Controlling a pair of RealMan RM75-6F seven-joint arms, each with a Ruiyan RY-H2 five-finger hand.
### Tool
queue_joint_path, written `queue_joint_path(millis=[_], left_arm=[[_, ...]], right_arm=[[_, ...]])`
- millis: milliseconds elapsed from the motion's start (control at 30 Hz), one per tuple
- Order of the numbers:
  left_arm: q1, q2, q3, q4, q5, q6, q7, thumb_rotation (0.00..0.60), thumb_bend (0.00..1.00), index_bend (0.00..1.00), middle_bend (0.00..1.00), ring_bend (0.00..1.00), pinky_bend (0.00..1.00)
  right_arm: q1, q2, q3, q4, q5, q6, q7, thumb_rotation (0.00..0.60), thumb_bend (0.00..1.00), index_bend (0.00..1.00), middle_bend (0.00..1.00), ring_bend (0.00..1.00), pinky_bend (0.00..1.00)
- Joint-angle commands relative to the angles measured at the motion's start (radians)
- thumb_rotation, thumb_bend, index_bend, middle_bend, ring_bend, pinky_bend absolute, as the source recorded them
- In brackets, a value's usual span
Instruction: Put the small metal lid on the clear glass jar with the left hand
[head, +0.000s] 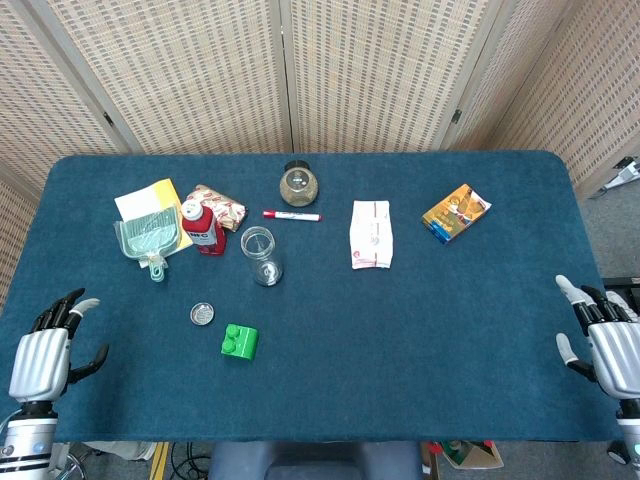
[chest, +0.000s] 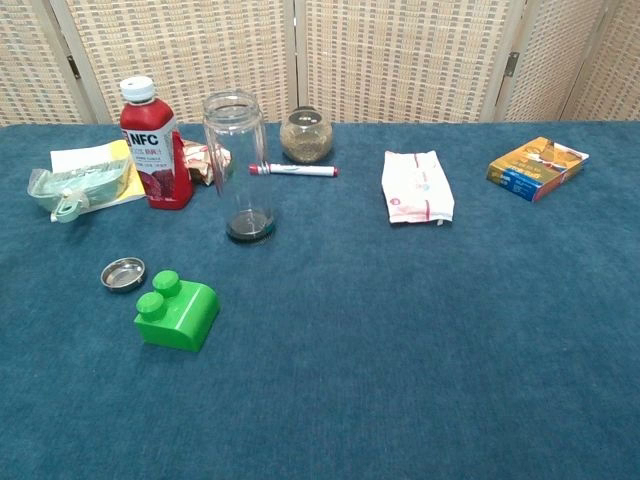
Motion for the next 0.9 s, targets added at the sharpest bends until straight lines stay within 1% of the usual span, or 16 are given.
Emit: queue_joint_path(millis=[33, 433, 600, 667, 700, 767, 800, 833, 900], left_arm=[[0.0, 0.0, 0.001, 0.0, 0.0, 0.0, -0.001, 0.6, 0.32, 0.23, 0.1, 0.13, 0.16], [-0.004, 0.007, 0.0, 0.008, 0.011, -0.007, -0.014, 0.6, 0.32, 0.23, 0.1, 0.13, 0.16], [-0.017, 0.017, 0.007, 0.026, 0.04, -0.031, -0.045, 0.6, 0.32, 0.23, 0.1, 0.14, 0.16], [-0.026, 0.024, 0.012, 0.039, 0.06, -0.045, -0.063, 0.6, 0.32, 0.24, 0.1, 0.15, 0.18], [-0.032, 0.027, 0.015, 0.048, 0.074, -0.053, -0.075, 0.6, 0.32, 0.24, 0.12, 0.17, 0.22], [-0.043, 0.03, 0.018, 0.064, 0.099, -0.065, -0.09, 0.6, 0.32, 0.25, 0.18, 0.24, 0.27], [-0.052, 0.033, 0.022, 0.074, 0.117, -0.075, -0.102, 0.6, 0.32, 0.26, 0.25, 0.29, 0.31], [-0.06, 0.035, 0.025, 0.082, 0.13, -0.085, -0.112, 0.6, 0.32, 0.27, 0.31, 0.34, 0.38], [-0.079, 0.042, 0.032, 0.1, 0.156, -0.112, -0.142, 0.6, 0.32, 0.29, 0.45, 0.47, 0.58]], right_arm=[[0.0, 0.0, 0.0, 0.0, 0.0, 0.001, 0.0, 0.6, 0.44, 0.05, 0.2, 0.12, 0.28], [0.0, 0.01, 0.009, -0.008, -0.003, 0.015, -0.005, 0.6, 0.44, 0.05, 0.2, 0.11, 0.28], [-0.003, 0.018, 0.014, -0.015, 0.001, 0.023, -0.008, 0.6, 0.44, 0.05, 0.2, 0.11, 0.28], [-0.003, 0.02, 0.015, -0.017, 0.001, 0.025, -0.01, 0.6, 0.44, 0.05, 0.2, 0.11, 0.28], [-0.003, 0.022, 0.016, -0.019, 0.002, 0.025, -0.011, 0.6, 0.44, 0.05, 0.2, 0.11, 0.28], [-0.002, 0.025, 0.018, -0.021, 0.003, 0.024, -0.013, 0.6, 0.44, 0.05, 0.2, 0.12, 0.28], [-0.001, 0.026, 0.018, -0.023, 0.003, 0.024, -0.014, 0.6, 0.44, 0.05, 0.2, 0.12, 0.28], [0.0, 0.027, 0.019, -0.024, 0.004, 0.023, -0.015, 0.6, 0.44, 0.05, 0.2, 0.12, 0.28], [0.001, 0.029, 0.02, -0.027, 0.004, 0.022, -0.017, 0.6, 0.44, 0.05, 0.2, 0.11, 0.28]])
